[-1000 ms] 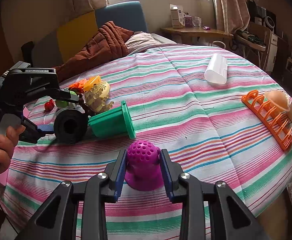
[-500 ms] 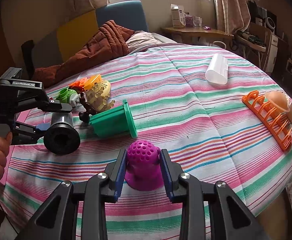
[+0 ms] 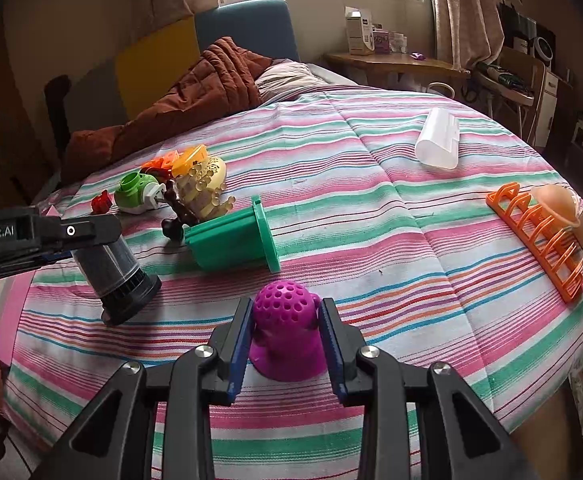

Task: Organize rigid objects
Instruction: 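Carry the canister into the white tray and release with left tool while right holds purple cup, then lower the purple cup into the tray beside the canister, open right tool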

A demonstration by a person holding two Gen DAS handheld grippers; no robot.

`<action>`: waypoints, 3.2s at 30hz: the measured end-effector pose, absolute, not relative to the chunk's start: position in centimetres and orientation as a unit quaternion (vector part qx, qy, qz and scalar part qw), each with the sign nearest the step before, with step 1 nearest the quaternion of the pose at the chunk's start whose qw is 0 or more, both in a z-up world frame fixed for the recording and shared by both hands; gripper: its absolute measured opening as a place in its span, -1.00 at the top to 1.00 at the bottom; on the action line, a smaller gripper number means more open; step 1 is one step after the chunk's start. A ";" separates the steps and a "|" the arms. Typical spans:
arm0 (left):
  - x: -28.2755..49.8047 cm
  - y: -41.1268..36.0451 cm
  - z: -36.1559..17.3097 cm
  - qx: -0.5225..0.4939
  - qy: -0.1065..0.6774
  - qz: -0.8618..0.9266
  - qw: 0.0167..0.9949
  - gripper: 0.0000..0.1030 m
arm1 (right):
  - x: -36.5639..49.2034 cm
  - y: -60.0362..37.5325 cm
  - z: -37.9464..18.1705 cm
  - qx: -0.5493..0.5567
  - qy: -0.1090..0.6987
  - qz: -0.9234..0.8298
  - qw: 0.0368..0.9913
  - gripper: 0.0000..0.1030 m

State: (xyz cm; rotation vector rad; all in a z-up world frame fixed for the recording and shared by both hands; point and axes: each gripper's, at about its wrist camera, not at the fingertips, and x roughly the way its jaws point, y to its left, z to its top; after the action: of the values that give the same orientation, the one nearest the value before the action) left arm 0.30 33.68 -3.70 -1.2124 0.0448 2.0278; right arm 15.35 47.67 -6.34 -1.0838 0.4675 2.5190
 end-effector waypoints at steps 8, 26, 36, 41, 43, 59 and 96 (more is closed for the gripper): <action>0.9 33.5 -5.0 -0.487 0.017 0.784 0.384 0.16 | 15.3 47.5 -6.3 -0.388 0.163 0.890 0.179 0.36; -1.0 25.3 -1.0 -0.450 -0.022 0.805 0.385 0.16 | 13.7 44.4 -3.7 -0.385 0.158 0.898 0.141 0.40; -5.8 14.8 0.6 -0.416 -0.035 0.861 0.291 0.16 | 9.8 38.3 -2.1 -0.380 0.164 0.907 0.078 0.40; -9.8 9.5 -0.6 -0.418 -0.027 0.880 0.226 0.16 | 7.5 34.6 -1.5 -0.384 0.156 0.909 0.039 0.40; -11.5 7.8 -1.2 -0.420 -0.020 0.885 0.202 0.16 | 6.7 33.3 -1.2 -0.384 0.157 0.910 0.024 0.40; -20.3 2.4 -4.6 -0.442 0.000 0.893 0.090 0.12 | 3.7 27.9 -0.8 -0.399 0.149 0.905 -0.022 0.40; -5.2 -1.7 -4.1 -0.408 -0.114 0.901 0.097 -0.81 | -13.0 16.6 -2.6 -0.438 0.098 0.884 -0.134 0.41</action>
State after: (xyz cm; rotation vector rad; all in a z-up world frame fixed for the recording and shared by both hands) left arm -5.17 -1.74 -4.13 -1.2091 -0.3362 2.6669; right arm -12.95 16.60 -2.65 -1.5062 0.3383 3.0413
